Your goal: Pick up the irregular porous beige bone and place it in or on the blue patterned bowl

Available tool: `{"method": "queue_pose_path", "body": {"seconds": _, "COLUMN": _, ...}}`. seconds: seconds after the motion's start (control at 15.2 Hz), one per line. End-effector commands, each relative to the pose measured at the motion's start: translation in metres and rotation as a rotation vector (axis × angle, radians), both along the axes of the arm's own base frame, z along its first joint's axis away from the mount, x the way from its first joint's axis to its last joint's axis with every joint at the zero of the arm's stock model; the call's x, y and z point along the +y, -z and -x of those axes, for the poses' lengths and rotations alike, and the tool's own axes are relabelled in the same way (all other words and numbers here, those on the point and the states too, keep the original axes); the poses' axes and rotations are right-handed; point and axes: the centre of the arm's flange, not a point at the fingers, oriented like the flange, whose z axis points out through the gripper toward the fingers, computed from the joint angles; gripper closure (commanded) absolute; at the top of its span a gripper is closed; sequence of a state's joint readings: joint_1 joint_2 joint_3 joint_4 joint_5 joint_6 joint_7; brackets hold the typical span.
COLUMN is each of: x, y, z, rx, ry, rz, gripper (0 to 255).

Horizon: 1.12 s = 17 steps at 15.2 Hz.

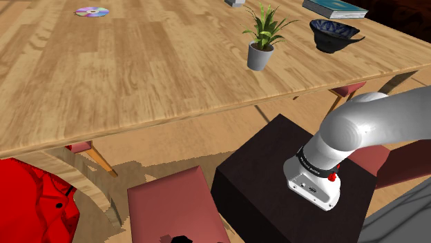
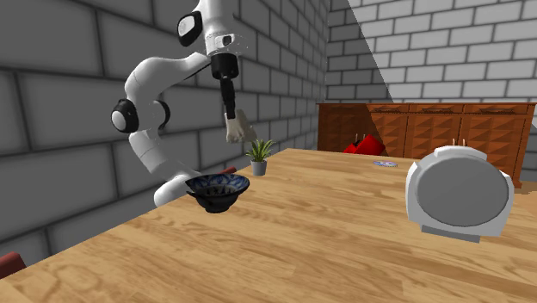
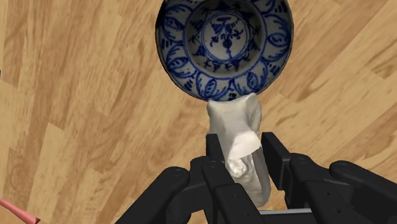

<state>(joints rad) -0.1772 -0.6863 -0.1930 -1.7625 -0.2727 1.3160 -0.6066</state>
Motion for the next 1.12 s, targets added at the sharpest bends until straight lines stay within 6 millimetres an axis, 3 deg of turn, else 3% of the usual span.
{"method": "queue_pose_path", "body": {"seconds": 0.0, "x": -0.014, "y": -0.001, "z": 0.021, "rx": 0.0, "ry": -0.001, "rz": 0.0, "gripper": 255}}
{"method": "queue_pose_path", "body": {"seconds": 0.2, "x": -0.039, "y": -0.006, "z": 0.054, "rx": 0.0, "ry": -0.001, "rz": 0.0, "gripper": 255}}
{"method": "queue_pose_path", "body": {"seconds": 1.06, "x": -0.039, "y": 0.063, "z": 0.054, "rx": 0.0, "ry": -0.001, "rz": 0.0, "gripper": 255}}
